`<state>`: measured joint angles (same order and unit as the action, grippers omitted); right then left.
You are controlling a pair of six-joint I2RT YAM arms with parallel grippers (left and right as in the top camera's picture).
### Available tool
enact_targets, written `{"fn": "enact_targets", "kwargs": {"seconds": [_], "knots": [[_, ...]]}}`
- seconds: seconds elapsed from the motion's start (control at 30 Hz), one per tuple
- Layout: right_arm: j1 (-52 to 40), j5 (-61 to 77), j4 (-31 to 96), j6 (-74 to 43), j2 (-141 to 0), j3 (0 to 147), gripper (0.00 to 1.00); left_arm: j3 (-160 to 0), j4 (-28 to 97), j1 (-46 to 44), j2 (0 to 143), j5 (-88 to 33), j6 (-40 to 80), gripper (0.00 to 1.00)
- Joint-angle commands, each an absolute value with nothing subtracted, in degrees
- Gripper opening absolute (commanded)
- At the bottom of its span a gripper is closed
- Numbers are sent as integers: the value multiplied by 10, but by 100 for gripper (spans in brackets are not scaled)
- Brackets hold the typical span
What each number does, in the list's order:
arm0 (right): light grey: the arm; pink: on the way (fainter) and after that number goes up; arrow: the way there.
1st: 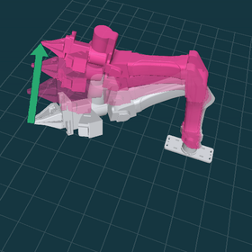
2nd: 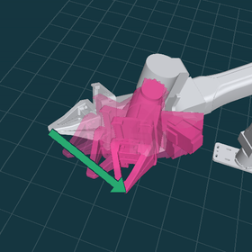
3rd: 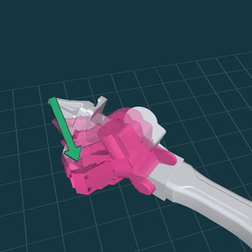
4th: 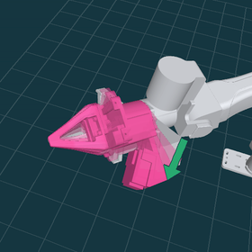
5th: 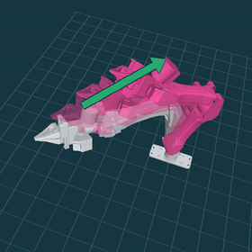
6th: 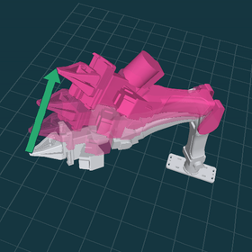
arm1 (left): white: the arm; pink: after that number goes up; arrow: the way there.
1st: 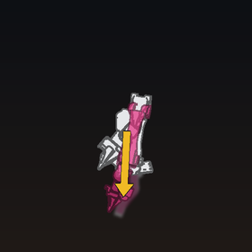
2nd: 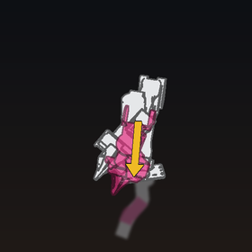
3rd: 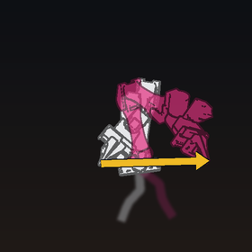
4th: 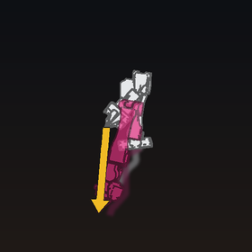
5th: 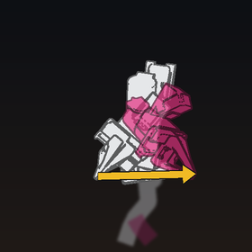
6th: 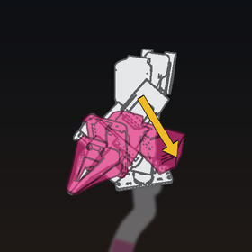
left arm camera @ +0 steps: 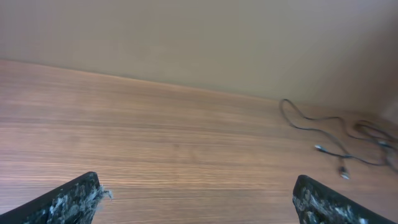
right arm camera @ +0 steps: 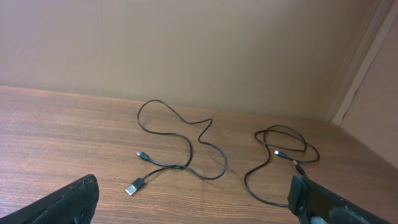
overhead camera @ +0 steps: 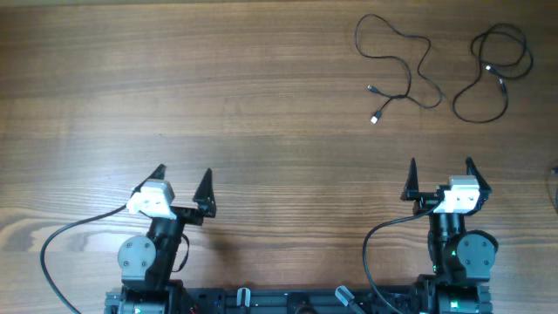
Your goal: Untangle cables
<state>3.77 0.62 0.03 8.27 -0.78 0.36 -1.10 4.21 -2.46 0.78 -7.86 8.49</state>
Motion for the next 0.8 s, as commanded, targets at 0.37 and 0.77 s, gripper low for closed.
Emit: {"fn": "enact_targets", "kwargs": {"seconds": [0.37, 0.77], "knots": [[34, 13, -1, 90, -2, 3, 100, -3, 41, -4, 2, -70, 17, 100], [34, 13, -1, 90, -2, 3, 100, -3, 40, -4, 2, -57, 17, 100]]}}
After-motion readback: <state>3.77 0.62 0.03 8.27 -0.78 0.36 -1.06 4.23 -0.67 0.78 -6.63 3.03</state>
